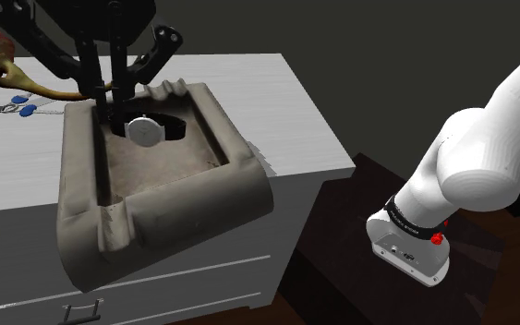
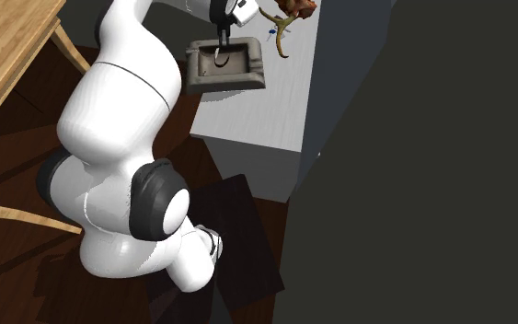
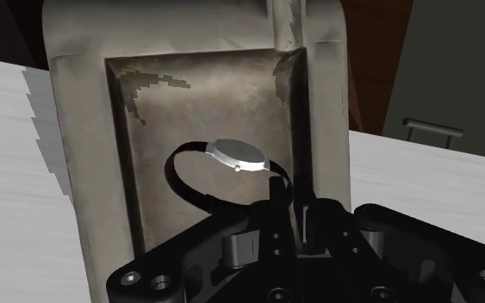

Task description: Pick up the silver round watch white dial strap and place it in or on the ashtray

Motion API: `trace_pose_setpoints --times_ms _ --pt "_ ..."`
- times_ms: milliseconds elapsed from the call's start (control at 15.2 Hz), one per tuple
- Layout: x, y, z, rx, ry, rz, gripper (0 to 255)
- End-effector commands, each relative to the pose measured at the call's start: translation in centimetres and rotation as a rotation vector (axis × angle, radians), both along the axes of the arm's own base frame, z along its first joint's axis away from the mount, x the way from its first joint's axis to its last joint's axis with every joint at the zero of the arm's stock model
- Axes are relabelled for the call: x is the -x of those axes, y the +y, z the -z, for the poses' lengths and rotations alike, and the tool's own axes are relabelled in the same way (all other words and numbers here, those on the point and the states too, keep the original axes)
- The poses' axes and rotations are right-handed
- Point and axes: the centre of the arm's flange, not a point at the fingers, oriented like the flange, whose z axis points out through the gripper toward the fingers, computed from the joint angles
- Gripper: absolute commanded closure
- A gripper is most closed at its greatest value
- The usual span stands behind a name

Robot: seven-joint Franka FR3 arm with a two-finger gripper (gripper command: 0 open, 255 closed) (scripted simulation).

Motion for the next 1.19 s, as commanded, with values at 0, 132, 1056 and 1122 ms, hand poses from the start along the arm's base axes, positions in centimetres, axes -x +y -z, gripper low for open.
trace_pose_setpoints --times_ms 0,132,1056,1122 --pt "0.0 0.0 0.0 0.0 0.0 0.0 255" --pt "0.0 0.0 0.0 0.0 0.0 0.0 0" --pt "-0.2 -1.3 -4.8 0.0 0.0 0.0 0" --pt "-0.2 -1.3 -4.8 0.0 0.0 0.0 0"
